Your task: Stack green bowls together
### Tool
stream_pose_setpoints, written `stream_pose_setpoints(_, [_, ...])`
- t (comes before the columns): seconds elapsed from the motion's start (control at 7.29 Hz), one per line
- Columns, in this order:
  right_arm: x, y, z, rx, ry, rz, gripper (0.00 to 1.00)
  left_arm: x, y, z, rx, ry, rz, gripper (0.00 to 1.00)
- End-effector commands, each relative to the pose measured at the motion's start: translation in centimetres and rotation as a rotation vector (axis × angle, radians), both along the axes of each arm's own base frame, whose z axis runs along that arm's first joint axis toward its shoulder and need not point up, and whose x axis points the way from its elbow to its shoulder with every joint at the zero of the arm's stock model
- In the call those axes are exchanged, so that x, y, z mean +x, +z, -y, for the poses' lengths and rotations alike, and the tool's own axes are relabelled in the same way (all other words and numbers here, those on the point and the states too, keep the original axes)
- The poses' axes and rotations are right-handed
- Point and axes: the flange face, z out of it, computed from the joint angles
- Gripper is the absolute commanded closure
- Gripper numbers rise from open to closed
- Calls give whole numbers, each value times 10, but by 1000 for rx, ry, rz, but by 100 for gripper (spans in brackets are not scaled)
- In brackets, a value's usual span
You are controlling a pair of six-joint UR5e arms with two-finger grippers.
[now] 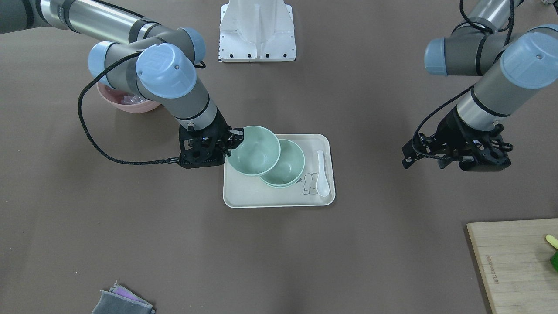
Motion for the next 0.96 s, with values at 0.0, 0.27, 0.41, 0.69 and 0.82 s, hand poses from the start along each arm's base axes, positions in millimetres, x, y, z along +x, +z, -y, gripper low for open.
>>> stream_pose_setpoints(0.0, [-16, -10, 0, 3, -10, -4, 100, 3, 6, 2, -8, 4, 6, 2])
stream_pose_setpoints(0.27, [-28, -26, 10, -9, -3, -3, 100, 4, 8, 2, -9, 4, 8, 2])
stream_pose_setpoints(0.41, [-28, -26, 10, -9, -3, -3, 100, 6, 10, 2, -13, 6, 10, 2])
stream_pose_setpoints(0.69, [-34, -30, 4, -1, -14, 3, 100, 5, 10, 3, -13, 4, 10, 2])
stream_pose_setpoints(0.82, [-36, -33, 2, 2, -17, 4, 100, 6, 10, 3, -13, 6, 10, 2])
